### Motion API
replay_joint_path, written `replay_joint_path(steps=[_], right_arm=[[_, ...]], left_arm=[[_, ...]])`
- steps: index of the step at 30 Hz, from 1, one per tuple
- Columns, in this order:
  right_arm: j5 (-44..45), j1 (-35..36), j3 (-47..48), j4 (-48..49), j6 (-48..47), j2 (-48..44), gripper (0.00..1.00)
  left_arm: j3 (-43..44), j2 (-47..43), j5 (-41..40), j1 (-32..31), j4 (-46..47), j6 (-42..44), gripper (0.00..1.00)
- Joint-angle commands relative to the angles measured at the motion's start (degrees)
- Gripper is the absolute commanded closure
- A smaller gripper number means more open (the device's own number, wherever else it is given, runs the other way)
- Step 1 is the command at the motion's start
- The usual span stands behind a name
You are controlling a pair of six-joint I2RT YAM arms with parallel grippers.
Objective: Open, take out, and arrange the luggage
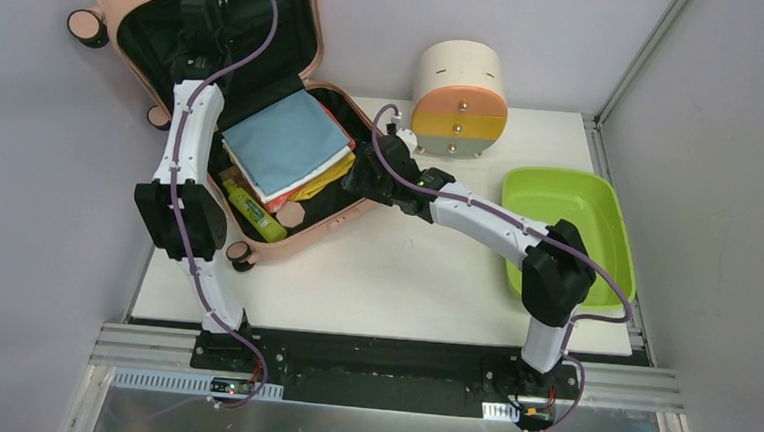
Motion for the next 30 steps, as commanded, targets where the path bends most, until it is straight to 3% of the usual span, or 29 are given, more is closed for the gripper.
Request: replay_joint_path(steps=[1,9,15,21,24,27,30], right_arm=[[1.54,0.32,3.54,-0.95,1.22,-0.17,0.33],[5.39,1.04,4.49,-3.44,5.58,1.54,0.32],[11.92,3.04,14.07,-13.96,17.84,7.7,0.32],[18.06,4.39,15.11,-21.92,30.96,7.67,0.34],[19.03,4.38,16.35,-27.48,34.08,6.51,0.35],[19.16,4.58,21.68,-39.72,44.09,6.99,0.36],[18.81,5.2,22.15,-42.33,47.47,7.89,0.35]], left_arm=[[4.01,0.93,-3.34,0.65,2.74,0.19,0.77],[12.74,8.54,-4.71,2.4,2.62,-2.74,0.77],[9.07,8.64,-3.95,2.53,2.68,-1.6,0.78],[7.12,7.48,-2.24,3.39,2.63,-3.63,0.78],[6.15,6.48,-1.36,3.39,2.67,-4.62,0.78],[5.29,5.62,-0.92,3.35,2.72,-5.45,0.78],[4.38,5.01,-0.69,3.34,2.68,-5.9,0.78]])
